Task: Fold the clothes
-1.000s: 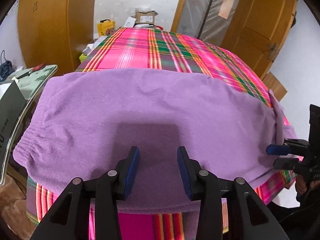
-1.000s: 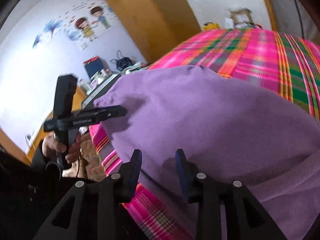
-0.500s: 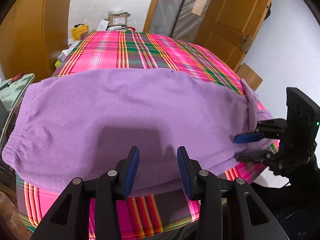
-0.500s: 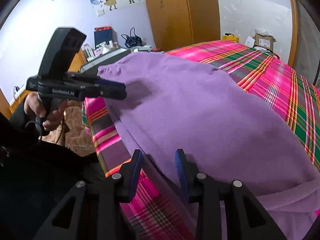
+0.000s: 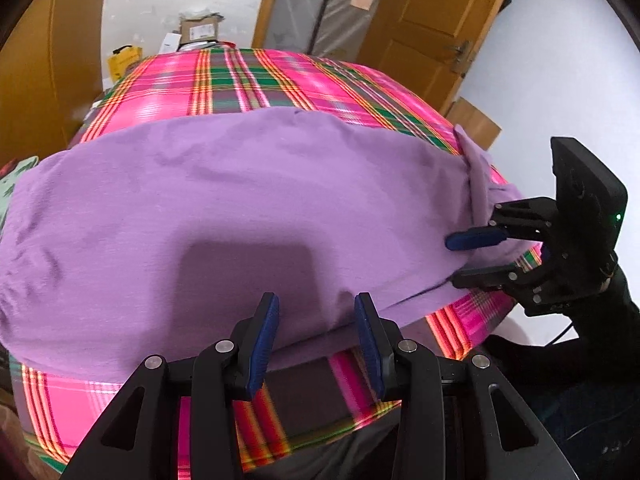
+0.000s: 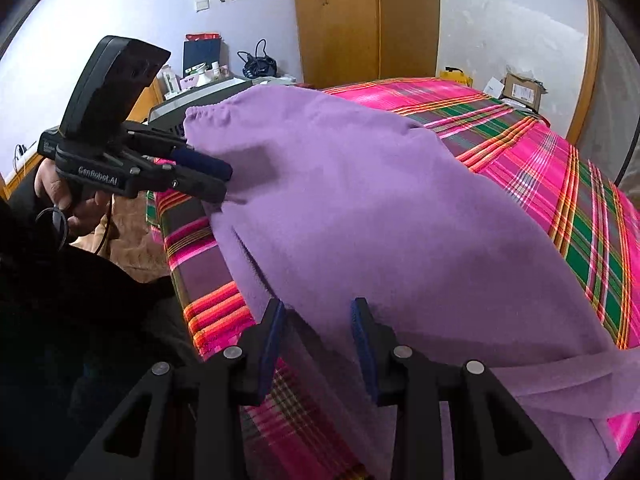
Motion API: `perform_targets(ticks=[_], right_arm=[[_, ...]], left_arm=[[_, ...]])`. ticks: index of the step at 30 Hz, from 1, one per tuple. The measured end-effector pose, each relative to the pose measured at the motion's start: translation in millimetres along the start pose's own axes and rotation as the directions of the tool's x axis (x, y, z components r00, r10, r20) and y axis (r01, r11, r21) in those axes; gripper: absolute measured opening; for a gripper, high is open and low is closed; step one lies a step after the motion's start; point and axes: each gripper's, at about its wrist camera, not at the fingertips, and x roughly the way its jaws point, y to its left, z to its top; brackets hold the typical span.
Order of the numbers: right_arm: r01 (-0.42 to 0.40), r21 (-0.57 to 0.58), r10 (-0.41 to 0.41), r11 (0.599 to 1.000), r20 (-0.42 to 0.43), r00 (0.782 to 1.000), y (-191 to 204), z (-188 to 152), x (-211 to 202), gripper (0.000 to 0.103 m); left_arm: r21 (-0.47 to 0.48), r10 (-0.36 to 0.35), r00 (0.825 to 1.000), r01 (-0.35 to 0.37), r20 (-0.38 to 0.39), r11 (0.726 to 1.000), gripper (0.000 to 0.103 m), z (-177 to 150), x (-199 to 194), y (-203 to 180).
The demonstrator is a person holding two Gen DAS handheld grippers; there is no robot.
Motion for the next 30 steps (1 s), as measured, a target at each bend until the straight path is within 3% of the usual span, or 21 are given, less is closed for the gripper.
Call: perform_targets(ticks=[2,7,11,13,16,19,20,23,25,27,30], right_arm=[[-0.014,0.012,0.014,1.0,0.009,1.0,-0.7,-0.8,0.3,0.01],[-0.069,0.003,0.069,0.998,0.02,0.997,4.7,-6.1,-3.9,0.001],[-0.076,0.004,0.076,0.997,0.018,0.997,10.0,-11.8,-6.5,0.001],[-0.056,0.07,0.051,0.996,0.067,0.996,-0.7,-13.5,-16.6,0.001],[0.009,0.251,-0.054,0.968,0.173,0.983,-33.8,-16.4,-43.3,0.007],[0.08,0.467,-0.197,0.881,0.207,0.958,-76.1,-29.2,-68.3,0.035],[0.108,0.527,-0.242,0.843,0.191,0.951,-89.1,-35.9,-73.6,0.038],[0.178,0.682,-0.351,0.71,0.123,0.928,-124.8,-57.6,-86.9,0.038],[0.174,0.769,-0.377,0.615,0.093,0.921,-146.8,-74.8,-93.1,0.038],[0.153,0.814,-0.379,0.56,0.088,0.921,-160.6,-84.6,-96.2,0.038],[0.135,0.843,-0.379,0.521,0.087,0.921,-172.8,-86.6,-97.5,0.038]], left_arm=[[0.002,-0.006,1.0,0.006,0.001,1.0,0.041,1.4,1.2,-3.0],[0.005,-0.022,1.0,0.022,0.001,1.0,0.041,6.9,5.9,-9.8],[0.018,-0.04,0.999,0.04,0.003,0.999,0.041,16.5,12.3,-18.3],[0.021,-0.051,0.999,0.05,0.005,0.999,0.041,22.0,16.0,-22.8],[0.022,-0.072,0.997,0.072,0.003,0.997,0.041,31.6,24.6,-29.9],[0.018,-0.095,0.995,0.095,-0.01,0.995,0.041,39.5,35.2,-36.1],[0.021,-0.102,0.995,0.102,-0.016,0.995,0.041,42.2,39.8,-38.6],[0.039,-0.116,0.993,0.118,-0.032,0.992,0.041,46.7,50.9,-47.1],[0.049,-0.12,0.992,0.122,-0.039,0.991,0.041,49.1,55.9,-51.6],[0.053,-0.122,0.992,0.124,-0.042,0.991,0.041,52.2,59.3,-54.6],[0.054,-0.124,0.991,0.126,-0.045,0.991,0.041,56.1,62.7,-56.8]])
